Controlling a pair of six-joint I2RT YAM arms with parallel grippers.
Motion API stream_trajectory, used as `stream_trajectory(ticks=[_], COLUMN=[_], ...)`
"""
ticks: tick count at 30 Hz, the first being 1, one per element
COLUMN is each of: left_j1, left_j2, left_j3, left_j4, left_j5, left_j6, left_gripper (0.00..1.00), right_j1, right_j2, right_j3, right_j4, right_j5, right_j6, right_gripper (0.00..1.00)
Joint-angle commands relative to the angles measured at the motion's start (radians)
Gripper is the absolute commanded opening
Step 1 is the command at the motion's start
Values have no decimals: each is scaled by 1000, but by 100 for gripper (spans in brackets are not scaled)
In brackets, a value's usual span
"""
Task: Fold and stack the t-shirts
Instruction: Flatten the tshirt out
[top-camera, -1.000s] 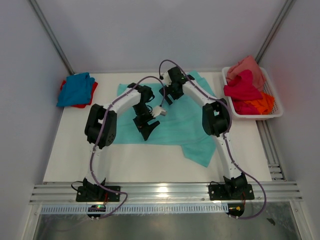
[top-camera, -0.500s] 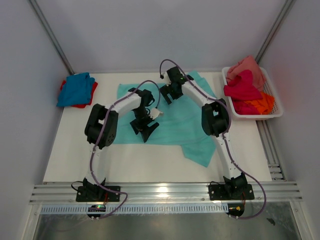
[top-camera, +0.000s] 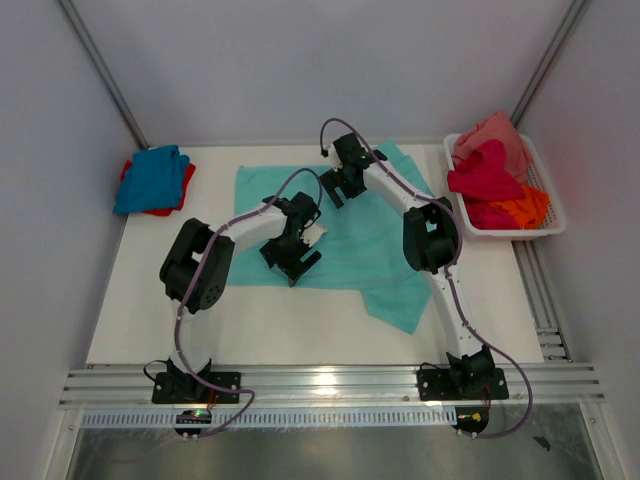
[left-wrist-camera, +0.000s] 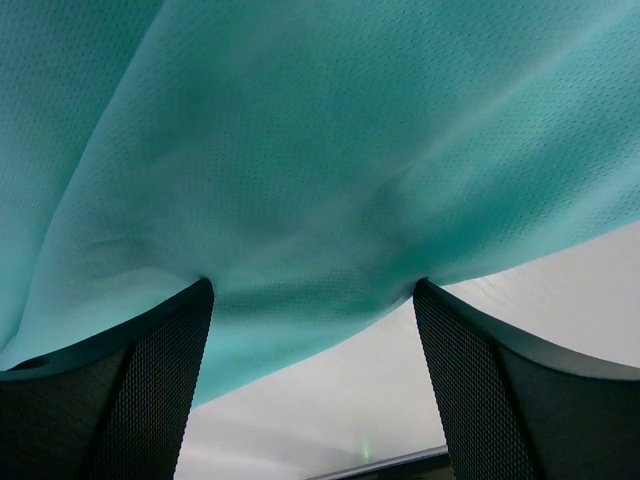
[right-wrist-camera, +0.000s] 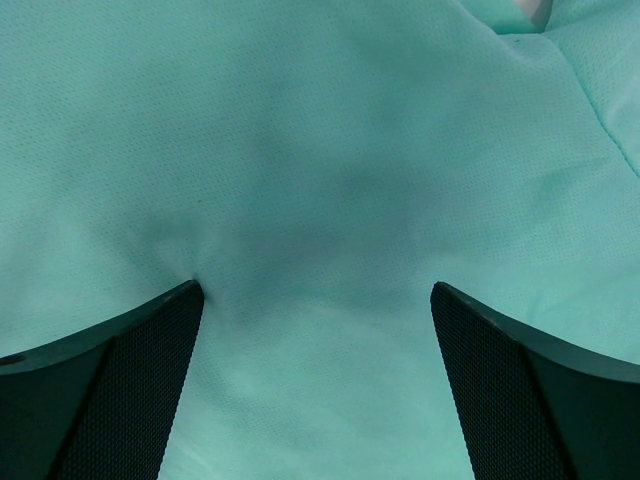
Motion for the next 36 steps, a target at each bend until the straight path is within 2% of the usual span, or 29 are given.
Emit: stream_trajectory(ticks=[1,6,13,17,23,29,36], left_j1=[-4,-24,-27,-37,-64,-64,-64], left_j2=[-26,-77,-93,-98,-136,-178,-208], left_j3=[-47,-110,-118,-141,-205,-266,-239], left_j4=[78,29,-17,13,41,47,23], left_j5=[6,168,241,231,150,159,140], left_j6=[-52,3,31,-24,-16,-3,-1], left_gripper=[84,84,83,83,83,82,83], right_j1=[5,3,5,5,-6,-30,-32], right_j2=[5,10,15,8,13,8,1], right_j3=[32,35,58,59,53,38,41], right_j4=[14,19,29,25,-7,-18,-18], right_j5=[47,77,107,104,91,88,76], right_j6=[10,6,9,13,15,18,24], right_gripper=[99,99,99,99,99,99,99])
